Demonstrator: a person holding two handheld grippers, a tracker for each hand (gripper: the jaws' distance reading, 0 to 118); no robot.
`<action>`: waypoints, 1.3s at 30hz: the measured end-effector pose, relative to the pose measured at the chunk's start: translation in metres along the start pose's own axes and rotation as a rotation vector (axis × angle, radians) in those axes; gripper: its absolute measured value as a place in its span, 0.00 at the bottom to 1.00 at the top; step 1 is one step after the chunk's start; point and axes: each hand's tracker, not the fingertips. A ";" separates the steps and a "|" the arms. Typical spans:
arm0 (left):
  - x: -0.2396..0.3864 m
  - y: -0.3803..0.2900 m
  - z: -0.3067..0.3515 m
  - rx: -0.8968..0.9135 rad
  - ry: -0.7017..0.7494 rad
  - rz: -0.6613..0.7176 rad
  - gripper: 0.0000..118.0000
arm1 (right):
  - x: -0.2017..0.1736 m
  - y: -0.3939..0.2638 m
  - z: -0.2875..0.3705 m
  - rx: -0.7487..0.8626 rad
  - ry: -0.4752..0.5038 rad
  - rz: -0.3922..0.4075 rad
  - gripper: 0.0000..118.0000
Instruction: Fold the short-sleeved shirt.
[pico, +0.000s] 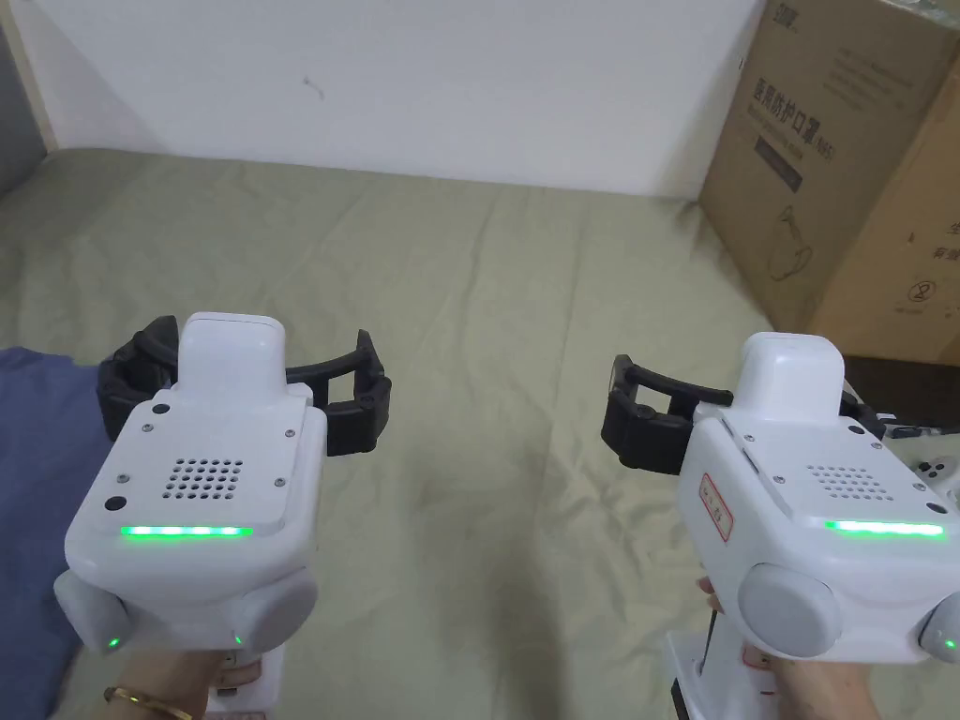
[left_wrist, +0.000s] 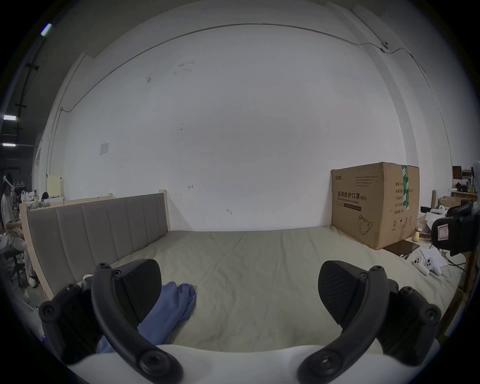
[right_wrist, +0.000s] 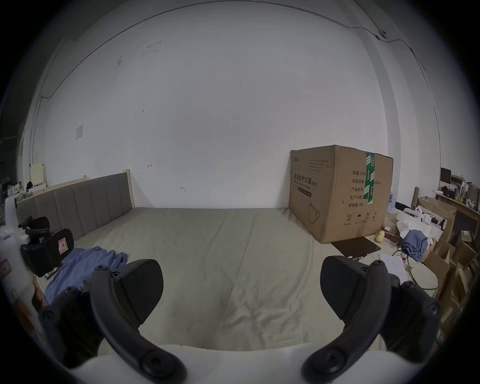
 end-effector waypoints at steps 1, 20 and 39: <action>-0.001 -0.001 0.000 0.001 -0.002 -0.009 1.00 | 0.000 0.000 0.001 0.000 -0.001 0.002 1.00; 0.005 0.001 -0.002 -0.001 -0.020 -0.028 1.00 | 0.000 -0.002 0.001 -0.005 -0.004 0.017 1.00; 0.011 0.007 -0.003 -0.013 -0.032 -0.037 0.29 | 0.001 0.006 0.001 0.003 -0.015 0.043 0.49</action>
